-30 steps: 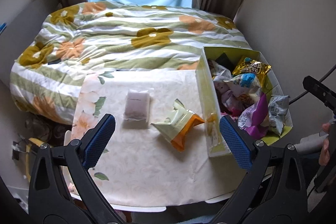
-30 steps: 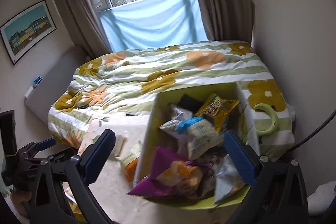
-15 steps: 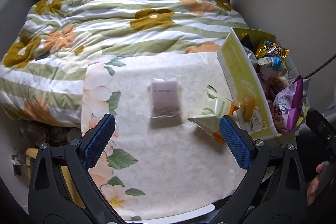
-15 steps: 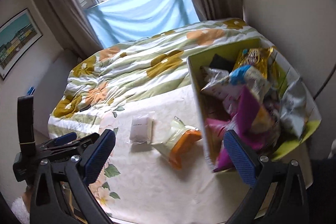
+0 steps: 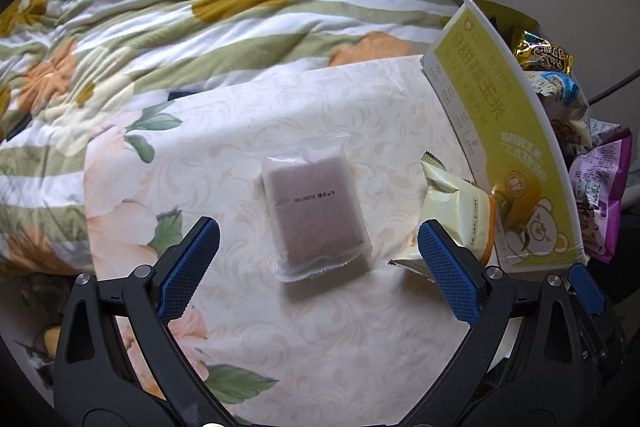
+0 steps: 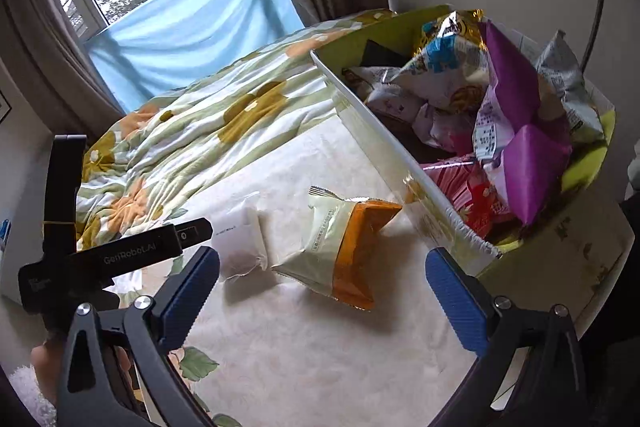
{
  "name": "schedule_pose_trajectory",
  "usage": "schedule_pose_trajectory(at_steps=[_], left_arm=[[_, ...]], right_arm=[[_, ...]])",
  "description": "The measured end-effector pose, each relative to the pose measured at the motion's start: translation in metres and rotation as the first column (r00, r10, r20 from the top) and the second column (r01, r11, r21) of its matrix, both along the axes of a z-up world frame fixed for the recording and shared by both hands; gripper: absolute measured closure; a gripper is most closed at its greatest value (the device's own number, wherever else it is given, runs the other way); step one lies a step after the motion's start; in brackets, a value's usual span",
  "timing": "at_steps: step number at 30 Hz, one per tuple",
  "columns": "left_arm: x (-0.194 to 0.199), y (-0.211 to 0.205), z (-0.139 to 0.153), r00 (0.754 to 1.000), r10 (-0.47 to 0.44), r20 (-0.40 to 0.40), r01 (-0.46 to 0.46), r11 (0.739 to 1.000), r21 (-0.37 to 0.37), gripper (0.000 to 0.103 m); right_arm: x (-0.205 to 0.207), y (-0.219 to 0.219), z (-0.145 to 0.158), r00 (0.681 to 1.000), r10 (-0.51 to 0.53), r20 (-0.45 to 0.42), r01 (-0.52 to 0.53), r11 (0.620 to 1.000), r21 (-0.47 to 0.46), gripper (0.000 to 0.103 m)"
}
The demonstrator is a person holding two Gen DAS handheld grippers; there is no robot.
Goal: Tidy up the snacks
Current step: 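Withdraw both tools toward the pastry packet and white-orange bag, then grasp the clear pastry packet with the left tool while the right tool grasps the white-orange bag, then carry both packets into the yellow box and open both tools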
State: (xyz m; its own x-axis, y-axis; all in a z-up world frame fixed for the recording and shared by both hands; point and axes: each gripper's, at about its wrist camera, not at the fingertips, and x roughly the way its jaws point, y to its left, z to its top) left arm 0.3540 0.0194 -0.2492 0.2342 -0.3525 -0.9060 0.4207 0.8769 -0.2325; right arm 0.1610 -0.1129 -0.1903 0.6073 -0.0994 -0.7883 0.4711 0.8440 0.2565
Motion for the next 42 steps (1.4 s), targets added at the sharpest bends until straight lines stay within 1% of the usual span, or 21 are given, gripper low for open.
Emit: schedule_pose_trajectory(at_steps=[6,10,12,14,15,18,20,23,25,26,29,35,38,41,42], left_arm=[[0.019,-0.019,-0.042,0.999,-0.028,-0.031,0.028,0.999,0.029,0.004],[0.026,-0.027,-0.057,0.999,-0.039,-0.023,0.041,0.997,0.064,0.005],[0.029,-0.032,-0.064,0.999,-0.048,-0.024,0.050,0.995,0.089,0.006],[0.030,-0.034,-0.070,0.998,-0.056,-0.030,0.059,0.993,0.105,0.013],[0.029,-0.035,-0.070,0.998,-0.065,-0.016,0.066,0.990,0.121,0.013],[0.024,-0.040,-0.070,0.994,-0.107,0.010,0.104,0.980,0.170,0.020],[0.021,-0.039,-0.068,0.991,-0.134,0.019,0.129,0.977,0.169,0.028],[0.018,-0.034,-0.067,0.987,-0.162,0.020,0.157,0.973,0.169,0.035],[0.017,-0.030,-0.066,0.985,-0.174,0.017,0.169,0.972,0.162,0.038],[0.016,-0.027,-0.066,0.984,-0.179,0.016,0.174,0.972,0.158,0.039],[0.012,-0.018,-0.065,0.984,-0.180,0.008,0.177,0.973,0.149,0.040],[0.004,0.004,-0.064,0.988,-0.152,-0.014,0.153,0.978,0.140,0.041],[-0.002,0.015,-0.064,0.990,-0.139,-0.020,0.141,0.981,0.133,0.041],[-0.007,0.024,-0.064,0.992,-0.126,-0.024,0.128,0.984,0.127,0.041],[-0.008,0.027,-0.064,0.993,-0.119,-0.026,0.121,0.985,0.124,0.041]], right_arm=[[0.012,0.002,-0.038,0.996,-0.077,-0.045,0.078,0.997,0.005,0.001],[0.018,0.002,-0.057,0.991,-0.105,-0.078,0.106,0.994,0.010,0.004],[0.020,0.002,-0.062,0.990,-0.113,-0.086,0.114,0.994,0.006,0.004],[0.022,0.002,-0.064,0.989,-0.123,-0.085,0.123,0.992,-0.003,0.004],[0.023,0.001,-0.064,0.988,-0.128,-0.083,0.128,0.992,-0.004,0.004],[0.026,-0.001,-0.064,0.987,-0.136,-0.082,0.136,0.991,-0.007,0.004],[0.030,-0.002,-0.065,0.987,-0.139,-0.085,0.139,0.990,-0.006,0.004],[0.038,-0.001,-0.068,0.987,-0.133,-0.088,0.132,0.991,-0.009,0.004],[0.045,0.000,-0.072,0.987,-0.125,-0.098,0.124,0.992,-0.018,0.007],[0.049,0.001,-0.075,0.988,-0.119,-0.103,0.118,0.993,-0.017,0.010],[0.060,0.002,-0.083,0.987,-0.104,-0.124,0.102,0.995,-0.024,0.018],[0.076,-0.003,-0.097,0.983,-0.090,-0.162,0.086,0.996,-0.032,0.018],[0.080,-0.002,-0.100,0.981,-0.082,-0.174,0.076,0.996,-0.041,0.022],[0.084,-0.001,-0.103,0.980,-0.063,-0.190,0.055,0.997,-0.050,0.033],[0.086,0.000,-0.105,0.978,-0.055,-0.201,0.045,0.998,-0.054,0.033]])
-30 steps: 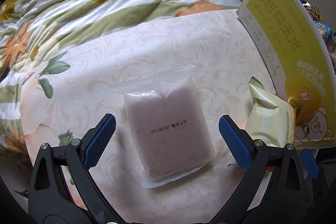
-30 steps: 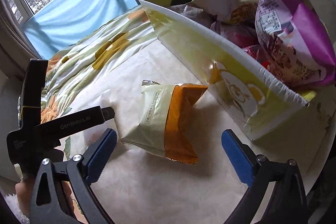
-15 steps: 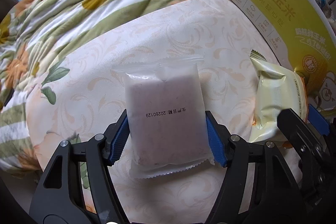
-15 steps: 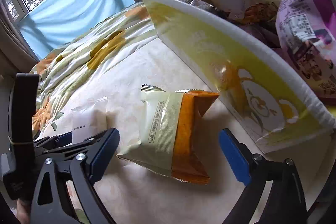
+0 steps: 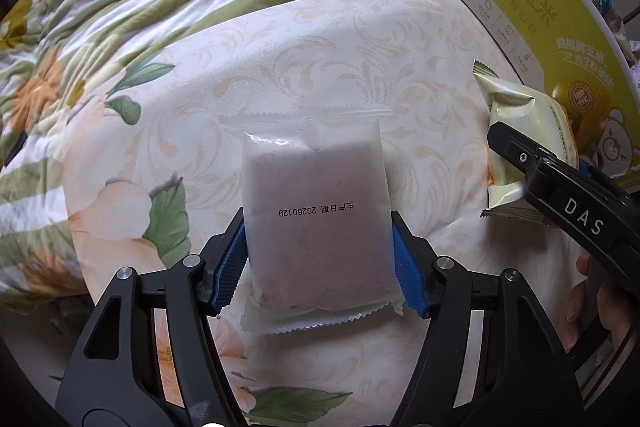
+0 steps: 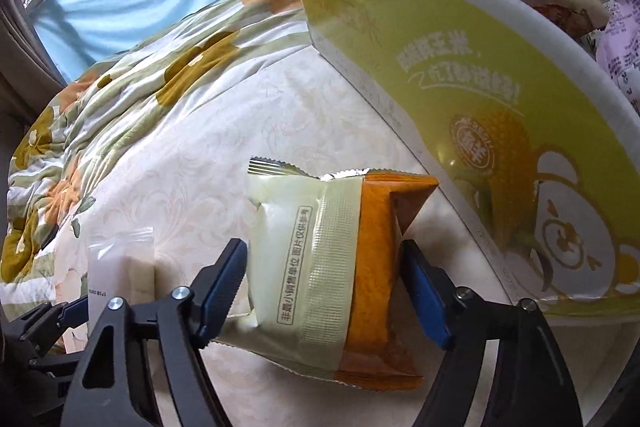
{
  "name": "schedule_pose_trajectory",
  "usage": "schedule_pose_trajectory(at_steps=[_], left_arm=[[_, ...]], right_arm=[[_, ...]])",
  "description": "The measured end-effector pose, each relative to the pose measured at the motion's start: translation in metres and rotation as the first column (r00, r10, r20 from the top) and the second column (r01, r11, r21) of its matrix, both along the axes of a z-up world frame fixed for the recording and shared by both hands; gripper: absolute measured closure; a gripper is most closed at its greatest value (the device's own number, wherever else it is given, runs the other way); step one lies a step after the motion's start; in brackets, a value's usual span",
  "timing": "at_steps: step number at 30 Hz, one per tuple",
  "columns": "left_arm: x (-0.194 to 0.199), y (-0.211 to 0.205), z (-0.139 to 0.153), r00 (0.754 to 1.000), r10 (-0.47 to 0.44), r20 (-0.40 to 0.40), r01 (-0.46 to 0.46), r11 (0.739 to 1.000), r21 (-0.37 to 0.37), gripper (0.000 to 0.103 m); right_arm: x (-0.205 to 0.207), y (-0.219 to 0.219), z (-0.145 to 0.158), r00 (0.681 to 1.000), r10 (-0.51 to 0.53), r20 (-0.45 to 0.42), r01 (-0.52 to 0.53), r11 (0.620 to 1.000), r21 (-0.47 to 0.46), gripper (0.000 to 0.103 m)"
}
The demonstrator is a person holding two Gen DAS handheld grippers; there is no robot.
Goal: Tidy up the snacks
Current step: 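Carry both packets into the yellow box and open both tools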
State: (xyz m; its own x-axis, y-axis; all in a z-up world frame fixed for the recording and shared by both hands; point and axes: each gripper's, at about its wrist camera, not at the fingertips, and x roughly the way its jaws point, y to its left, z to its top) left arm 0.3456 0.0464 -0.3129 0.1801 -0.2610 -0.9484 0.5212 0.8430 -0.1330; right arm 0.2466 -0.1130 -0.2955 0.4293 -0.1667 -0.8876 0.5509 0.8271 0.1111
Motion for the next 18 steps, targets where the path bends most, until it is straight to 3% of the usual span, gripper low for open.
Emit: schedule_pose_trajectory(at_steps=[2,4,10,18], left_arm=[[-0.002,0.005,0.001,1.000,0.016,-0.006,-0.016,1.000,-0.007,0.041],[-0.004,0.011,0.002,0.999,0.035,-0.016,-0.035,0.999,-0.024,0.041],[-0.010,0.027,0.015,0.995,0.091,-0.028,-0.092,0.993,-0.071,0.042],[-0.022,0.018,0.097,0.993,0.097,0.067,-0.087,0.987,-0.138,0.042]], right_arm=[[0.000,0.001,-0.001,1.000,0.011,-0.005,-0.011,1.000,-0.004,0.034],[0.001,0.003,0.000,0.999,0.038,-0.006,-0.038,0.999,-0.005,0.042],[-0.002,0.011,0.017,0.992,0.127,0.019,-0.127,0.992,-0.004,0.045],[-0.015,0.018,0.090,0.960,0.238,0.144,-0.241,0.971,-0.002,0.045]])
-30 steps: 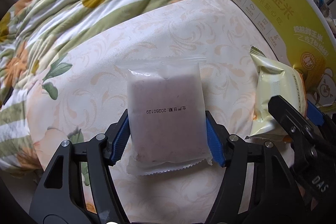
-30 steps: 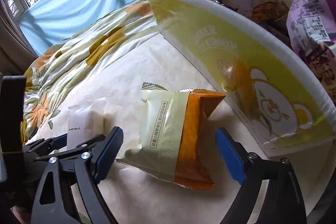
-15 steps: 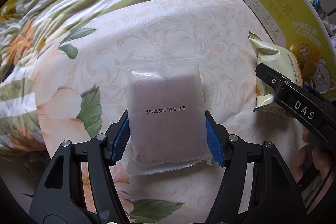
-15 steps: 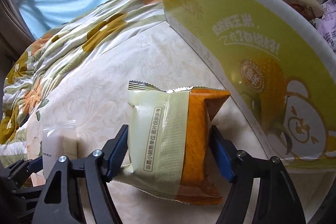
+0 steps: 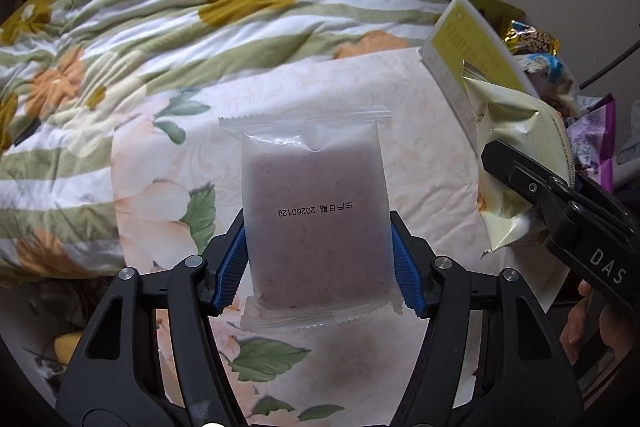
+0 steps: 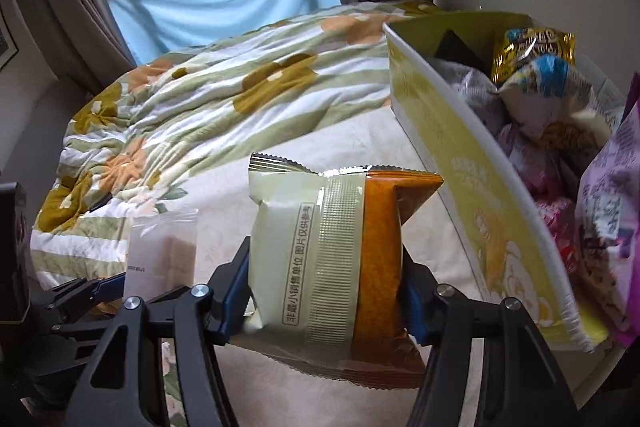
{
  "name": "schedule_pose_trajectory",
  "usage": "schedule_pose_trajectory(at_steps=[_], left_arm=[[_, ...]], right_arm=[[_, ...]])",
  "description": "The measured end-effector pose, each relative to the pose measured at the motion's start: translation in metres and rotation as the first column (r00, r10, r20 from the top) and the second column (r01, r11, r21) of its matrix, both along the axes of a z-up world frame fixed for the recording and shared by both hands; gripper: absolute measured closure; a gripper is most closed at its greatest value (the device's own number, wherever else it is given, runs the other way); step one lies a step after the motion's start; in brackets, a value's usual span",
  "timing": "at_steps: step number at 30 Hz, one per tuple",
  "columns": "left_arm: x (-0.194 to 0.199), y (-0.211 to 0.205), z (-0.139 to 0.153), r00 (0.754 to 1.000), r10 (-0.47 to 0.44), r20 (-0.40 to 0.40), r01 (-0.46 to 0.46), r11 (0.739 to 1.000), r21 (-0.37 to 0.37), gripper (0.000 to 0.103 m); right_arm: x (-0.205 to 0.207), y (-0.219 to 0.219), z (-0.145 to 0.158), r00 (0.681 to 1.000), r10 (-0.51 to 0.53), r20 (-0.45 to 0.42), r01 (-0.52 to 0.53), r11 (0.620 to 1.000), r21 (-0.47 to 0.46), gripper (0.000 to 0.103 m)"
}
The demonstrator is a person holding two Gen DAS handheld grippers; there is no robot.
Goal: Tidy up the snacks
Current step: 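Carry both packets into the yellow box and open both tools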
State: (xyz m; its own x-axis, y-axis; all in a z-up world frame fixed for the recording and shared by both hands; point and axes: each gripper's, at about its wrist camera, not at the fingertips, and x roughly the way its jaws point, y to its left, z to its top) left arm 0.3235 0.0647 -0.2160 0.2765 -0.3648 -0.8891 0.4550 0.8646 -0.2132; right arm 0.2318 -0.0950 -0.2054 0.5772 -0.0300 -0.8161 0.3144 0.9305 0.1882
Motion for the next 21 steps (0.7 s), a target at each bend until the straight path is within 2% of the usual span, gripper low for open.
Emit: schedule_pose_trajectory(at_steps=[6,12,17,21], left_arm=[[-0.015,-0.034,0.078,0.995,-0.008,0.095,0.014,0.998,-0.063,0.042],[-0.036,-0.093,0.137,0.987,-0.013,0.163,0.035,0.990,-0.133,0.042],[-0.047,-0.157,0.158,0.981,-0.022,0.192,0.054,0.985,-0.164,0.042],[-0.049,-0.212,0.157,0.983,-0.034,0.180,0.066,0.982,-0.175,0.042]], right_arm=[[-0.020,-0.013,0.075,0.990,0.074,0.123,-0.075,0.997,0.001,0.045],[-0.045,-0.069,0.135,0.975,0.089,0.203,-0.087,0.996,-0.020,0.045],[-0.065,-0.136,0.155,0.975,0.072,0.210,-0.066,0.997,-0.035,0.044],[-0.074,-0.185,0.155,0.978,0.056,0.202,-0.050,0.998,-0.037,0.045]])
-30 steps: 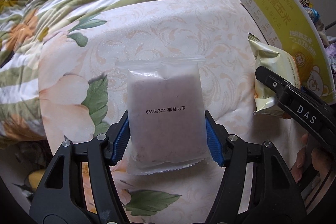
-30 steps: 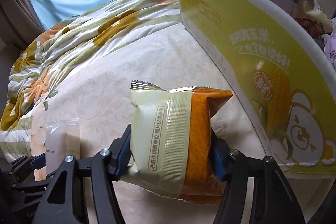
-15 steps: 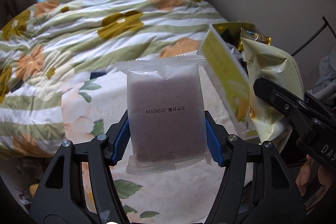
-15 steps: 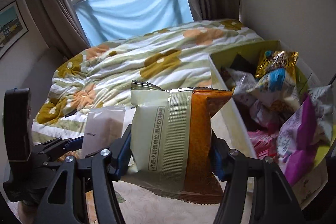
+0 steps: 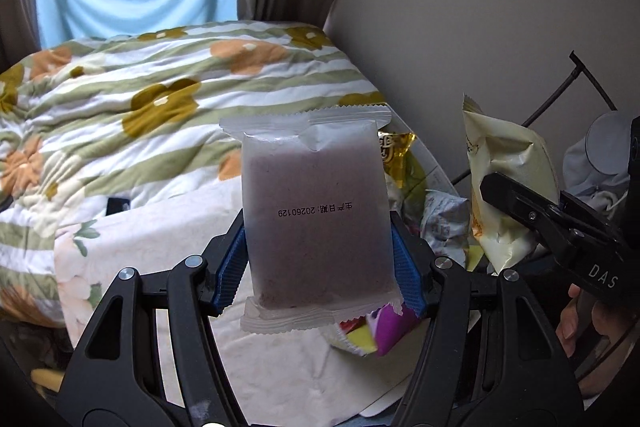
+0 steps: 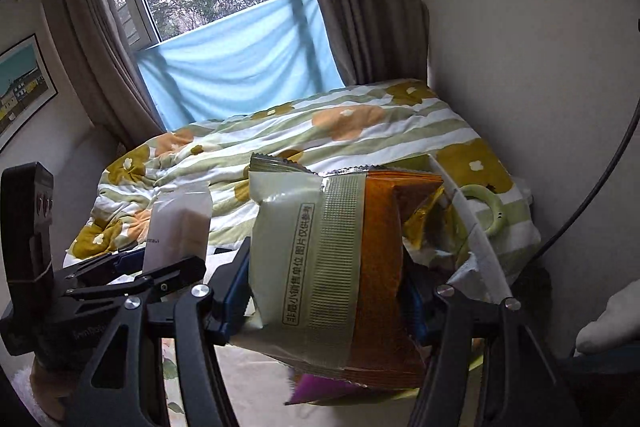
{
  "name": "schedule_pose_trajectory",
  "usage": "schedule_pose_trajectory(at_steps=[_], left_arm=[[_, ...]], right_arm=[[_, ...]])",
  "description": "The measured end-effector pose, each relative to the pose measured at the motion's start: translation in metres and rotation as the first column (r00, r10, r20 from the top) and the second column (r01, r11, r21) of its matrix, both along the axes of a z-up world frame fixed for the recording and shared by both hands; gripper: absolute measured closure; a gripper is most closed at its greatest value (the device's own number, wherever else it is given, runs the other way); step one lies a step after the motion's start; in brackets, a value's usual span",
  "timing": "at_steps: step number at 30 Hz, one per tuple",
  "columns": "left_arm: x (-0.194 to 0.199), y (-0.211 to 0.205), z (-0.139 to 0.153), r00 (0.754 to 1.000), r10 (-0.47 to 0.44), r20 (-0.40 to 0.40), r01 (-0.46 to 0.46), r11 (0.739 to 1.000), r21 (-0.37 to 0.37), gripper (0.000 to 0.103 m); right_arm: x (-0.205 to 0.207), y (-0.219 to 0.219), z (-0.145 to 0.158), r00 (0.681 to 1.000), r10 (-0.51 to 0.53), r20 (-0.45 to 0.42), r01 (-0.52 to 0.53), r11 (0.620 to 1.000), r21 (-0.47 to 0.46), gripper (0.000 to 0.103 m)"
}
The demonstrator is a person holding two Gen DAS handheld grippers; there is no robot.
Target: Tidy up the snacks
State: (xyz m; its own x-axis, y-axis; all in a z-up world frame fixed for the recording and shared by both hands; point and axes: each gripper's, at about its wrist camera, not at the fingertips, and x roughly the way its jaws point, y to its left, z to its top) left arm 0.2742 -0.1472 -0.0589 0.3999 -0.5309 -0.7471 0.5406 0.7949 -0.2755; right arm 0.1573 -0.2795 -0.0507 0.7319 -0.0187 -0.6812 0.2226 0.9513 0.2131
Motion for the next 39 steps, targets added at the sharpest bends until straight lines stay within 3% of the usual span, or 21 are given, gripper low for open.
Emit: schedule_pose_trajectory(at_steps=[6,7,8,10,18,29,31,33,35,39], left_arm=[[0.002,-0.064,-0.028,0.999,0.022,-0.035,-0.021,0.999,0.032,0.039],[0.003,-0.068,-0.031,0.999,0.035,-0.029,-0.033,0.998,0.044,0.032],[0.003,-0.072,-0.034,0.998,0.054,-0.021,-0.052,0.997,0.063,0.013],[0.000,-0.074,-0.037,0.995,0.101,-0.001,-0.100,0.991,0.084,0.000],[-0.024,-0.036,-0.041,0.963,0.267,-0.028,-0.265,0.963,0.047,0.000],[-0.045,-0.016,-0.032,0.933,0.359,-0.028,-0.356,0.930,0.090,0.000],[-0.050,-0.014,-0.031,0.928,0.371,-0.017,-0.368,0.924,0.104,0.000],[-0.057,-0.010,-0.030,0.923,0.384,0.004,-0.381,0.916,0.124,0.000],[-0.065,-0.004,-0.032,0.919,0.394,0.018,-0.393,0.910,0.134,0.000],[-0.077,0.008,-0.040,0.919,0.395,0.009,-0.392,0.910,0.136,0.000]], right_arm=[[-0.007,-0.053,-0.010,1.000,0.007,-0.009,-0.007,1.000,0.018,0.044],[-0.007,-0.060,-0.012,1.000,0.015,-0.013,-0.014,1.000,0.019,0.044],[-0.006,-0.065,-0.013,1.000,0.022,-0.015,-0.021,1.000,0.021,0.044],[-0.005,-0.075,-0.016,0.999,0.043,-0.020,-0.043,0.999,0.028,0.044],[-0.003,-0.090,-0.025,0.989,0.150,-0.021,-0.149,0.988,0.033,0.044],[0.031,-0.093,-0.044,0.966,0.254,-0.043,-0.249,0.963,0.098,0.043],[0.039,-0.096,-0.049,0.966,0.252,-0.064,-0.241,0.960,0.140,0.035],[0.039,-0.099,-0.052,0.972,0.225,-0.072,-0.213,0.966,0.148,0.006],[0.029,-0.101,-0.052,0.981,0.176,-0.080,-0.164,0.978,0.131,0.001],[0.012,-0.095,-0.057,0.983,0.137,-0.120,-0.133,0.990,0.035,0.001]])
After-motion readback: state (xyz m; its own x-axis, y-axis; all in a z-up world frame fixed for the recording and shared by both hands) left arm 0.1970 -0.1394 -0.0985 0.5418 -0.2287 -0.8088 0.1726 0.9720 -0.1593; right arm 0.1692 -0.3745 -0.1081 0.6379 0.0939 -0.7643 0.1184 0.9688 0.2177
